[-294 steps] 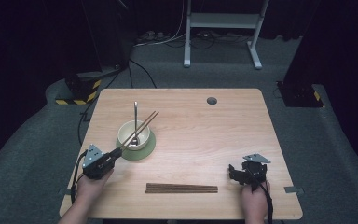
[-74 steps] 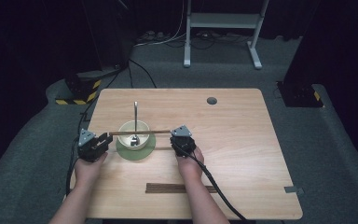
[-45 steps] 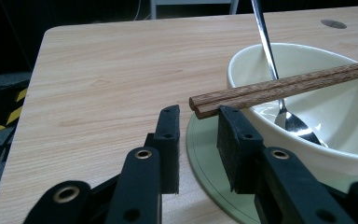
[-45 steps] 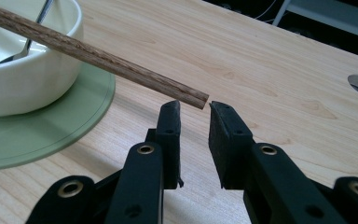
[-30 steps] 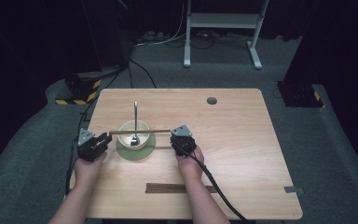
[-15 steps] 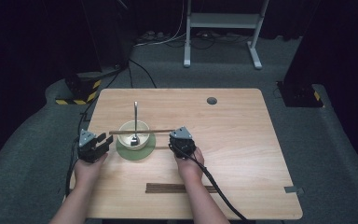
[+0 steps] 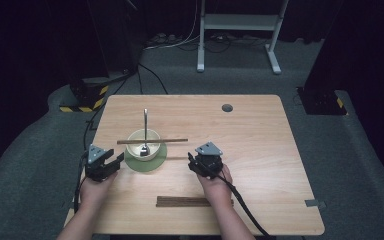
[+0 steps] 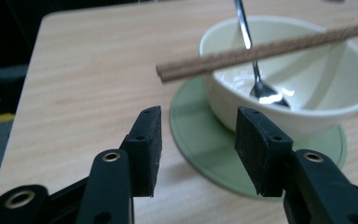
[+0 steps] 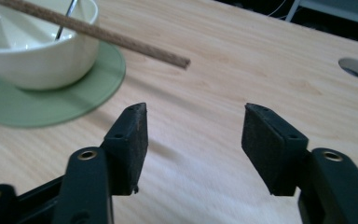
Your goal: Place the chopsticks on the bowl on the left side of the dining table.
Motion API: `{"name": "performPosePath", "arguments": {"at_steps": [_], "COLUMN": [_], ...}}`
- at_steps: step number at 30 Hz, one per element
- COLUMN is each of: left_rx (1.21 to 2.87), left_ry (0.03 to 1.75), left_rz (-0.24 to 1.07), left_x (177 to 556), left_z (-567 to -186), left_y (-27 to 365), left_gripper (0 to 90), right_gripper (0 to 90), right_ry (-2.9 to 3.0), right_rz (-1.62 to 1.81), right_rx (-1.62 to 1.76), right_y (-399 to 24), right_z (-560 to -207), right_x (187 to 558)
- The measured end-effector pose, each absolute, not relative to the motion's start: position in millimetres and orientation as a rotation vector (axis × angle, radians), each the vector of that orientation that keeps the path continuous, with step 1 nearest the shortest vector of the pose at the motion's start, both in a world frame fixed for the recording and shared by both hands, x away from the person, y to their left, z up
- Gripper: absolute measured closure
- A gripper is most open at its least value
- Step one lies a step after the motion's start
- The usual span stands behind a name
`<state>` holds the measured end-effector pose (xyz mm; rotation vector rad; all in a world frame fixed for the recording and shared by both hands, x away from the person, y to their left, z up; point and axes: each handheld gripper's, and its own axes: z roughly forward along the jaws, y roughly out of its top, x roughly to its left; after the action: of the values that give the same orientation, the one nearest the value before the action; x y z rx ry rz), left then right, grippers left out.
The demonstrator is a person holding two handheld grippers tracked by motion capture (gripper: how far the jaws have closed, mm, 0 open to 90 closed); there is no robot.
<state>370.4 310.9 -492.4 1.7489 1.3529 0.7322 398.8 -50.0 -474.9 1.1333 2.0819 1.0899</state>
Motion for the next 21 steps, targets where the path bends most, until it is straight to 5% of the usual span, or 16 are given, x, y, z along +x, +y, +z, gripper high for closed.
{"name": "performPosePath", "arguments": {"at_steps": [8, 21], "left_rx": [1.783, 1.843], "left_ry": [1.383, 1.429], "left_rz": [0.578, 0.556], "left_x": [339.5, 323.8], "left_z": [-496.6, -511.5], "left_y": [286.1, 285.7], "left_gripper": [44.0, 38.0], "right_gripper": [36.6, 35.1], "right_ry": [2.08, 2.02], "right_rz": [1.05, 0.898], "right_rx": [1.187, 1.372], "right_y": [-109.7, -209.0], "right_z": [-486.9, -514.2], "right_x": [376.0, 360.4]}}
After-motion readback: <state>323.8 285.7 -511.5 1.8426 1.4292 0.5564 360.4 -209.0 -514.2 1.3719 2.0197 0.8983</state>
